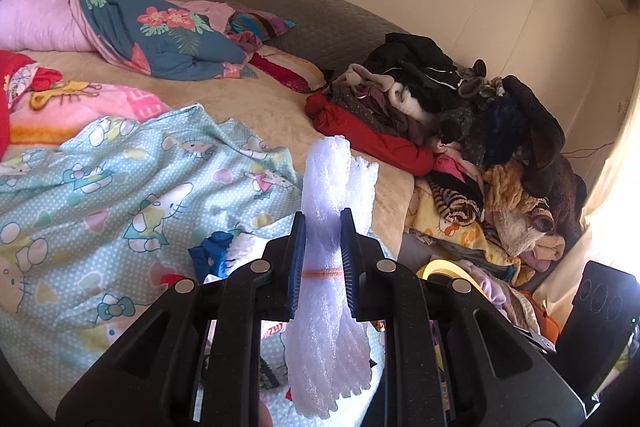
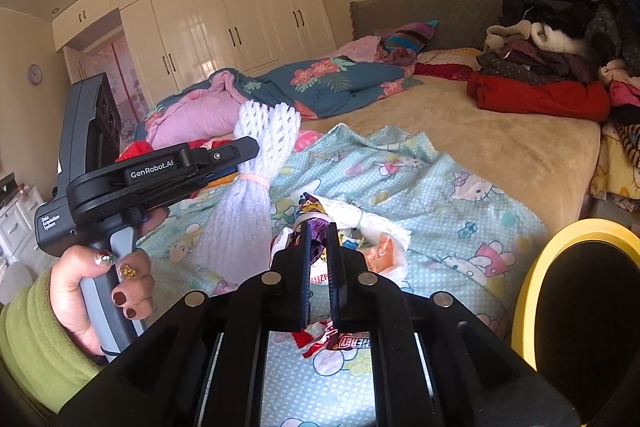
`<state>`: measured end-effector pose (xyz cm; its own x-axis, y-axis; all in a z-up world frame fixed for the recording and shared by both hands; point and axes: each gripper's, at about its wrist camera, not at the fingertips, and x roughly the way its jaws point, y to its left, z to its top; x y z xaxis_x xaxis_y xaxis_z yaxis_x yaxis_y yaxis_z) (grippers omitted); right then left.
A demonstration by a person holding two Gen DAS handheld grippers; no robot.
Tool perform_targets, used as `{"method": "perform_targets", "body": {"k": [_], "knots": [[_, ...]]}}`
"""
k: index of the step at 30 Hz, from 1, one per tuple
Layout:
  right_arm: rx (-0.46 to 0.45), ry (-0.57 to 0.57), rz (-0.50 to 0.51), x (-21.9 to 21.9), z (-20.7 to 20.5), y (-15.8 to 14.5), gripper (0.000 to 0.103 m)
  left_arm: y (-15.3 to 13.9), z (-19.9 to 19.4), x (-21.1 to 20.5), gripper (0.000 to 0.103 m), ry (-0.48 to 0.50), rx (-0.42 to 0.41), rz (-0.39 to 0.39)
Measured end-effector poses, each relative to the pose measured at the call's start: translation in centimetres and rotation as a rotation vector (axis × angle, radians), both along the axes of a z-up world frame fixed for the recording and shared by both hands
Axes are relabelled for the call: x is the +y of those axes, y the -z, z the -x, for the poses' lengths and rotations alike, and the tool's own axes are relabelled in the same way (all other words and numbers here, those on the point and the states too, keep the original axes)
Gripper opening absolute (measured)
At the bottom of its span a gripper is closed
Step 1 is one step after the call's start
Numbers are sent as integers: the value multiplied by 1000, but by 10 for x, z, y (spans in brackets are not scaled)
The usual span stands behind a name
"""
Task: Collect trash
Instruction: 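Carry the mesh net and wrapper over the yellow-rimmed bin with both tools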
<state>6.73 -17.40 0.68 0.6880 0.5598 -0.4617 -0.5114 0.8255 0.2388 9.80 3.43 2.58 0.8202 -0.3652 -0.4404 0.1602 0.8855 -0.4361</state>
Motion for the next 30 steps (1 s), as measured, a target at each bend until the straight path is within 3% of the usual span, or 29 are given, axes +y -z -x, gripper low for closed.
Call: {"method": "perform_targets", "body": {"k": [30], "knots": [[-44,218,-93,-104,-3,-23,7,-16,-1,-90,12,123,-40,-51]]}}
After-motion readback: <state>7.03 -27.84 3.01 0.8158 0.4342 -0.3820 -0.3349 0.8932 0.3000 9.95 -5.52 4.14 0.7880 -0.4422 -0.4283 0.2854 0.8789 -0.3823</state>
